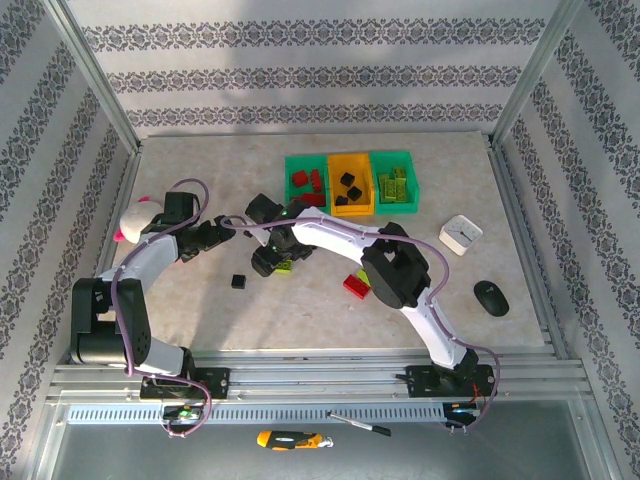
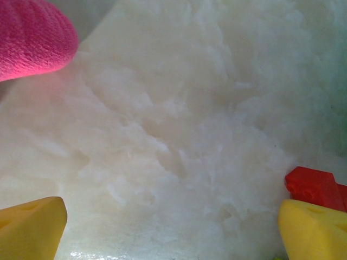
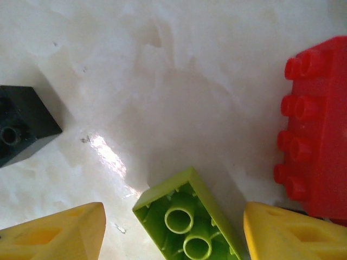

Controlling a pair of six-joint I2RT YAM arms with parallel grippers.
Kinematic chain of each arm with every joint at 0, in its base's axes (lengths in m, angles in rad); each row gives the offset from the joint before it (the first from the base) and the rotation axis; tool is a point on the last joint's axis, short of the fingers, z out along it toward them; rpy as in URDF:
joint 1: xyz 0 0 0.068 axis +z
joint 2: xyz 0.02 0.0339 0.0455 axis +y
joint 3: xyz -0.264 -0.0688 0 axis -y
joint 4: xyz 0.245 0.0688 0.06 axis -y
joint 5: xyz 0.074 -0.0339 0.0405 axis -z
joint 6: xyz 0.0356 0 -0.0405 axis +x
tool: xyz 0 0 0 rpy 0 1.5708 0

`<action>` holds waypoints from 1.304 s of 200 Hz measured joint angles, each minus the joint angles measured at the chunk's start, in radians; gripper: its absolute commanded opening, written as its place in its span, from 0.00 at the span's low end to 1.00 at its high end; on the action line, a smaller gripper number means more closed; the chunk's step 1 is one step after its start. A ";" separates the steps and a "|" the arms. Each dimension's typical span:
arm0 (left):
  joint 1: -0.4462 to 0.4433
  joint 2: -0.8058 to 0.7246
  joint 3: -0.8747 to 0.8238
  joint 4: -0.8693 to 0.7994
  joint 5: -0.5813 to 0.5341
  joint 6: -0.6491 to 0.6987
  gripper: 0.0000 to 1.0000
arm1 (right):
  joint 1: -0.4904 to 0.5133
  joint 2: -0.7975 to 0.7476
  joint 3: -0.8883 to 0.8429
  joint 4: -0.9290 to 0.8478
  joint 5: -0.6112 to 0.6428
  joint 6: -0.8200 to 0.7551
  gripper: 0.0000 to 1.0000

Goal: Sort the legos into containers by color
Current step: Pick up the lego from the center of the table, then place the lego in the container.

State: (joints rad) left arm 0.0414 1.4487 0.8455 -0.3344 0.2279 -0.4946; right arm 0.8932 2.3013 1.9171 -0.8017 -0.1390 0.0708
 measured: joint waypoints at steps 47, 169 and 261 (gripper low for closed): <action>0.000 0.000 0.000 0.000 0.000 0.000 0.99 | 0.029 0.017 0.018 -0.058 0.073 -0.022 0.60; -0.007 0.003 0.000 -0.003 0.022 0.039 0.99 | 0.045 -0.021 -0.017 -0.095 0.148 0.005 0.26; -0.271 -0.146 -0.050 0.183 0.023 0.183 0.99 | -0.108 -0.548 -0.438 0.119 0.166 0.173 0.24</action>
State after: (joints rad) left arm -0.2298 1.3025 0.7959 -0.1513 0.2504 -0.3115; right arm 0.7856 1.7531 1.4796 -0.6830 0.0265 0.2436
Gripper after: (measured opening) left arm 0.994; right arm 0.284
